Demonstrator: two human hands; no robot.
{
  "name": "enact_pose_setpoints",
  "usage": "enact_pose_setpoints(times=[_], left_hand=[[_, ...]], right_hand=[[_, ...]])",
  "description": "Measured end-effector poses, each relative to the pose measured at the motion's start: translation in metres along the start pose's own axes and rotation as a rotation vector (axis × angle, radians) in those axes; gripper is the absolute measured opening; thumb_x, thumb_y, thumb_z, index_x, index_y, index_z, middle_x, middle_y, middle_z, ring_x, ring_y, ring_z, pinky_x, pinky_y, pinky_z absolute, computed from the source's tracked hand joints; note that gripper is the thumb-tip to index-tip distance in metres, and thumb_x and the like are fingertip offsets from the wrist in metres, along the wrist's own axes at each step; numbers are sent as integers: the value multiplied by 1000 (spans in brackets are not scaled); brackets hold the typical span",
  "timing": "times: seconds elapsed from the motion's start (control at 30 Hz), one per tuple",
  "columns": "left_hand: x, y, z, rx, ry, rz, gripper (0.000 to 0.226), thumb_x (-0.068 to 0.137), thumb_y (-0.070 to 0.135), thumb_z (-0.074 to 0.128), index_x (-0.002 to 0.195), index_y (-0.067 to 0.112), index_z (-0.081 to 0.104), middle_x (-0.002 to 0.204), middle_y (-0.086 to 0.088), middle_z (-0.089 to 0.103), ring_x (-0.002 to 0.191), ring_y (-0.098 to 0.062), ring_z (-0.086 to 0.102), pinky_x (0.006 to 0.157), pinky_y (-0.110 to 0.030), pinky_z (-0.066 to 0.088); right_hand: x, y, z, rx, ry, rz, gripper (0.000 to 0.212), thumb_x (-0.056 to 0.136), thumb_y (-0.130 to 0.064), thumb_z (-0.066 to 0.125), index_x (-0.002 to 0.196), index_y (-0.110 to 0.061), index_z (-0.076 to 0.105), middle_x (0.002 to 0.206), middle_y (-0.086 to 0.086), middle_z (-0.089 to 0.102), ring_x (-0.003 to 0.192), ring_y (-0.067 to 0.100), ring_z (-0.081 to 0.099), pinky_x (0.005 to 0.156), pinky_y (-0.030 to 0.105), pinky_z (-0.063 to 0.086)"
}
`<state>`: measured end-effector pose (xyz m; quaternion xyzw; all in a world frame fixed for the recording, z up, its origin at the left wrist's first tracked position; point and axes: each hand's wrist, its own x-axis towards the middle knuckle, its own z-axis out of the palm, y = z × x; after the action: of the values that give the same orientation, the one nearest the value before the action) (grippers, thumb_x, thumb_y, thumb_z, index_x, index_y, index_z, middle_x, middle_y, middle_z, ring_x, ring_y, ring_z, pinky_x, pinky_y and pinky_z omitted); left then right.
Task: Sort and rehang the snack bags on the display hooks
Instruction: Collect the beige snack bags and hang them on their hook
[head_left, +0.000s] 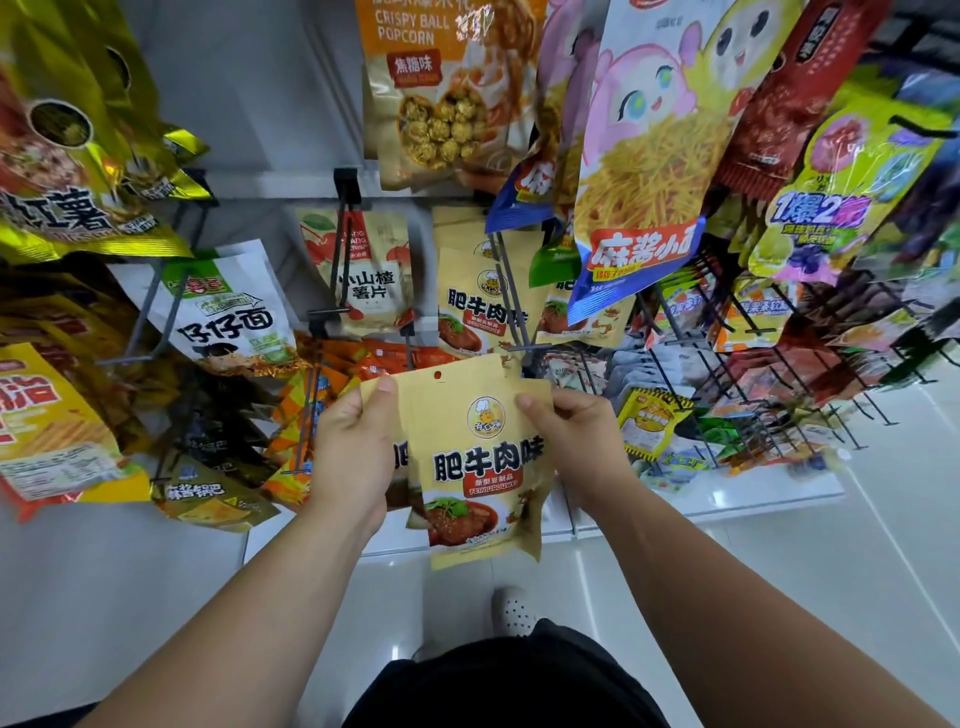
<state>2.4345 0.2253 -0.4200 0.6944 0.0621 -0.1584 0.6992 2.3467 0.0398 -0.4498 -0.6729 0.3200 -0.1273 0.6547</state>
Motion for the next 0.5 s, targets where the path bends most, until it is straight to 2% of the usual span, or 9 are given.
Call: enact_pose_setpoints(times=[0.07,0.13,0.23,0.3,0.37,0.43,0.5], left_hand=[[2,2,-1,-4,23,28,31,108,25,49,92,18,74,80,5,79,69,-4,72,60,-19,53],[5,5,-3,1,40,52,31,108,24,50,89,20,74,76,5,79,68,-9,74,58,-22,56],[9,3,-6,55,102,83,31,107,25,51,86,23,73,75,4,78,71,-17,75,58,-27,59],[13,0,-9,127,150,111,32,106,28,52,82,26,72,82,-1,78,80,-25,75,68,-38,63],[14,-3,-10,170,182,114,34,106,30,50,79,29,71,86,-3,77,85,-29,75,76,-47,63],[12,-2,-10,199,204,119,35,107,31,49,78,30,69,86,-1,76,84,-27,75,77,-48,63],[11,-2,-8,227,204,136,36,107,32,48,78,30,70,86,1,77,84,-25,75,78,-47,63]], right_hand=[[3,1,-9,8,30,-14,22,97,-15,69,76,-9,73,69,4,73,65,13,66,58,33,55],[6,-2,-16,16,23,-29,18,100,-13,64,87,-17,75,75,-6,77,72,7,71,63,24,56],[15,-3,-22,-18,5,-42,16,102,-16,60,99,-22,75,91,-7,80,90,12,74,79,29,59],[20,-5,-22,-15,12,-40,16,103,-19,59,106,-21,75,101,-4,79,101,18,72,87,34,58],[25,-7,-21,10,22,-25,16,103,-20,59,109,-22,74,104,-3,78,104,19,71,88,35,56],[29,-10,-19,18,33,-15,16,104,-21,58,109,-23,73,104,-3,78,101,17,70,85,33,55],[32,-10,-19,16,44,-8,15,103,-23,58,107,-22,73,104,0,78,104,22,70,87,38,56]])
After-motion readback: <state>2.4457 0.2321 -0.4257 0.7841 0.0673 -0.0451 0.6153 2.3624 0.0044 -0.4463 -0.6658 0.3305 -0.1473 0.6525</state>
